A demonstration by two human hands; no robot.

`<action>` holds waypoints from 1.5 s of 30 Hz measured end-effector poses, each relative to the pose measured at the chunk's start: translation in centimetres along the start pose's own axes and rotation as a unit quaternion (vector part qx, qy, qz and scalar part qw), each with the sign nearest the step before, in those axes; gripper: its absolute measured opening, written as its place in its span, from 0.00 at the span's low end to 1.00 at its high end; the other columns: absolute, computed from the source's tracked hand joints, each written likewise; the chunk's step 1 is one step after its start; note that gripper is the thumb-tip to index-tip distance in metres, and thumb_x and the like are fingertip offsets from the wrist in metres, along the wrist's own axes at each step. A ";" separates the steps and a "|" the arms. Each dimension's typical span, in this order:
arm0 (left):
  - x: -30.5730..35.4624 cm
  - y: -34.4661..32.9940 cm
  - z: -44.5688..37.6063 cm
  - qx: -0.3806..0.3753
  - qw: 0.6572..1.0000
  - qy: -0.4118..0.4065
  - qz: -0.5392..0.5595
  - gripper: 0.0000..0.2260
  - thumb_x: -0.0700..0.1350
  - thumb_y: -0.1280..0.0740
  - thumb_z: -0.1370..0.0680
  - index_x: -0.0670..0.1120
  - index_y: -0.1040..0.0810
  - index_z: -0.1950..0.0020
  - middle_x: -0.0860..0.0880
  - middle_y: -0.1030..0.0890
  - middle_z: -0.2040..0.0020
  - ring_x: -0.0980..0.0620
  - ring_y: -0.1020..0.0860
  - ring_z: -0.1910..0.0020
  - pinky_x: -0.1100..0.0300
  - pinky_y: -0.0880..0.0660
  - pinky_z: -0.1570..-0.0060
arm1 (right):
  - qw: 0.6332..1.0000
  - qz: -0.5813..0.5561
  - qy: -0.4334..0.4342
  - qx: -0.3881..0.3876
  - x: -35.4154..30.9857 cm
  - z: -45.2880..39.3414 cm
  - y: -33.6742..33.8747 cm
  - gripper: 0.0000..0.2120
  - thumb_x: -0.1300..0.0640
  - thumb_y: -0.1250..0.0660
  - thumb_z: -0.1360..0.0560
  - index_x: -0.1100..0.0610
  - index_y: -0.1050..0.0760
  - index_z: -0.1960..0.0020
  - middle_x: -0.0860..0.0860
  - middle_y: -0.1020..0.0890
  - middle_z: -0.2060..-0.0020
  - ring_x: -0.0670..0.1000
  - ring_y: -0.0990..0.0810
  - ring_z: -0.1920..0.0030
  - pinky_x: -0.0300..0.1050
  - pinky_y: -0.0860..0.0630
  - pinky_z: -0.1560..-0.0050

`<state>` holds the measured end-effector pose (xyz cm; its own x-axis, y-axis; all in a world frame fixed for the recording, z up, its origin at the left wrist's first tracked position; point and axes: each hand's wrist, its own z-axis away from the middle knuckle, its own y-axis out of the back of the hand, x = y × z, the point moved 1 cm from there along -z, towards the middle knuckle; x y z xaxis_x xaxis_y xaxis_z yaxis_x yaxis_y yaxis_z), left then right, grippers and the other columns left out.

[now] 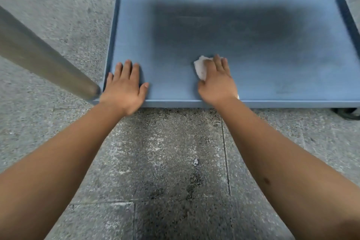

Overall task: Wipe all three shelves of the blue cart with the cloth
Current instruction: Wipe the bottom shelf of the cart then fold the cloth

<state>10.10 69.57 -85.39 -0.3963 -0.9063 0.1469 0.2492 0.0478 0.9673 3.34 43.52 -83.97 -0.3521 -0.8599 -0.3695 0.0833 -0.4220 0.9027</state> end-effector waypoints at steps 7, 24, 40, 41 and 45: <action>0.2 0.8 0.5 0.107 0.968 0.051 0.223 0.31 0.54 0.52 0.19 0.38 0.51 0.21 0.38 0.46 0.21 0.41 0.49 0.22 0.47 0.50 0.24 | 0.991 -0.023 0.122 -0.045 -11.8 0.0 -4.6 0.31 0.52 0.39 0.25 0.54 0.42 0.24 0.54 0.48 0.21 0.55 0.55 0.22 0.54 0.45 0.24; -0.5 0.5 0.6 0.174 0.945 0.068 0.267 0.29 0.57 0.53 0.20 0.41 0.44 0.23 0.40 0.38 0.25 0.46 0.41 0.25 0.52 0.43 0.30 | 0.916 0.005 0.378 -0.132 -14.7 -3.4 -5.1 0.18 0.53 0.36 0.25 0.55 0.27 0.36 0.50 0.23 0.39 0.53 0.24 0.41 0.47 0.26 0.45; -1.0 -0.2 -0.3 0.050 0.994 0.047 0.079 0.28 0.62 0.50 0.19 0.45 0.42 0.26 0.42 0.45 0.22 0.40 0.53 0.22 0.43 0.51 0.24 | 0.990 0.067 -0.074 0.102 19.0 -5.0 8.8 0.28 0.43 0.44 0.26 0.52 0.30 0.29 0.56 0.33 0.26 0.62 0.31 0.31 0.50 0.36 0.31; -1.1 -0.2 -0.3 0.050 0.995 0.047 0.073 0.28 0.62 0.49 0.19 0.45 0.41 0.26 0.41 0.44 0.23 0.39 0.52 0.22 0.42 0.50 0.25 | 0.985 0.077 -0.100 0.116 21.4 -4.0 9.7 0.30 0.43 0.46 0.27 0.54 0.29 0.30 0.59 0.32 0.28 0.64 0.30 0.32 0.52 0.35 0.31; -0.9 -0.3 -0.6 0.045 0.997 0.038 0.046 0.27 0.64 0.46 0.20 0.46 0.40 0.30 0.39 0.42 0.26 0.36 0.48 0.24 0.40 0.48 0.26 | 0.959 0.099 -0.217 0.154 28.5 -1.1 11.7 0.30 0.38 0.48 0.24 0.52 0.31 0.28 0.63 0.33 0.28 0.64 0.32 0.31 0.53 0.38 0.29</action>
<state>10.90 70.12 -85.93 -0.3064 -0.9253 0.2237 0.2000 0.1672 0.9654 -4.74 13.78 -84.22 -0.7184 -0.6854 -0.1189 -0.0678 -0.1012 0.9926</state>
